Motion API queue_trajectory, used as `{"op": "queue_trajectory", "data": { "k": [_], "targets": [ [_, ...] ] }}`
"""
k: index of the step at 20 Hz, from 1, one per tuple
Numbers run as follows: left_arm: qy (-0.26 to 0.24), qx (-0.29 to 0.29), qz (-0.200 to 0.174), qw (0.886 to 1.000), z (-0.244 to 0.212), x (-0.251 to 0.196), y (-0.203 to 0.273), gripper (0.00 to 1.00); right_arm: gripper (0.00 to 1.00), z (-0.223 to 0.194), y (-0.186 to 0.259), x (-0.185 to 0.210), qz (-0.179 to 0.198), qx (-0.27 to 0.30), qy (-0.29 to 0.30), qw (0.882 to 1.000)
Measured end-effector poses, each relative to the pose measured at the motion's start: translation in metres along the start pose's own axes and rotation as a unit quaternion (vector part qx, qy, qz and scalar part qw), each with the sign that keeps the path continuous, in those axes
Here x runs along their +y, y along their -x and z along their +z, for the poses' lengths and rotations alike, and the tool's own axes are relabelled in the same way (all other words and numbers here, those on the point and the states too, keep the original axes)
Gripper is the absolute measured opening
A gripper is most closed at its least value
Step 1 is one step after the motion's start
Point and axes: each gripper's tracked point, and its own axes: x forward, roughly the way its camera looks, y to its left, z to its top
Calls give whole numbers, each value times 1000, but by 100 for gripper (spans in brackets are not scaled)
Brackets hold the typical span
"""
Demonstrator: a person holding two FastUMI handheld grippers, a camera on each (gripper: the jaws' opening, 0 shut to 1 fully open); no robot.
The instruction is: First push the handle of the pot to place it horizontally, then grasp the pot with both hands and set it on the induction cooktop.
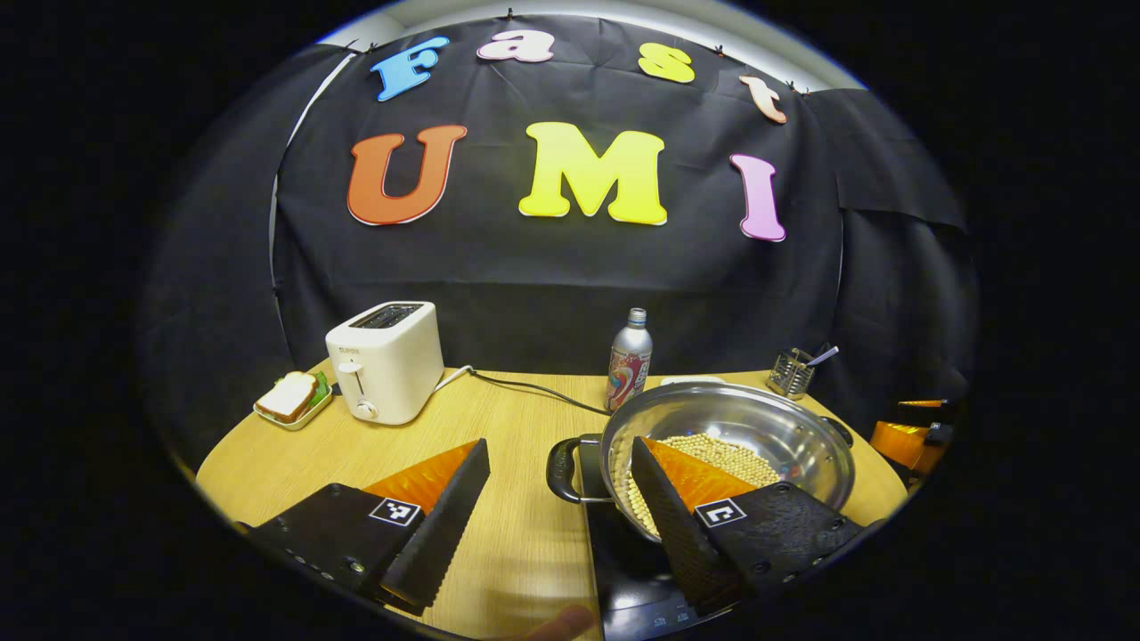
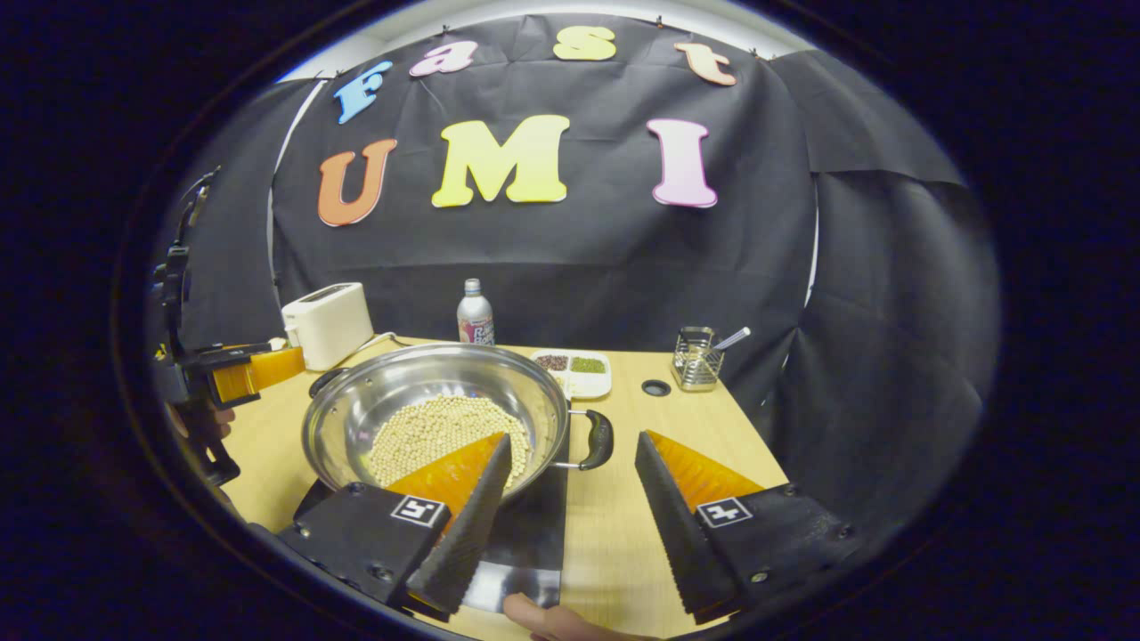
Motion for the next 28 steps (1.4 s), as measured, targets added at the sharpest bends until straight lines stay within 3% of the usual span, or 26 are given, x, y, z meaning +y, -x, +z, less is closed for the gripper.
{"op": "queue_trajectory", "data": {
  "k": [2,10,18,23,28],
  "targets": [
    [-1,-8,4,1000,3,4,20,96,99,0,18,6,8,-11,-8,1000],
    [-22,-29,7,999,-5,2,86,96,99,4,74,10,13,-60,-43,997],
    [-16,-46,11,999,-10,1,142,96,99,10,131,14,1,-94,-37,995],
    [-16,-70,38,997,8,7,191,95,99,31,186,6,-12,-132,-44,990],
    [-26,-114,43,992,47,8,243,95,99,56,233,-7,-34,-165,-52,984]
  ]
}}
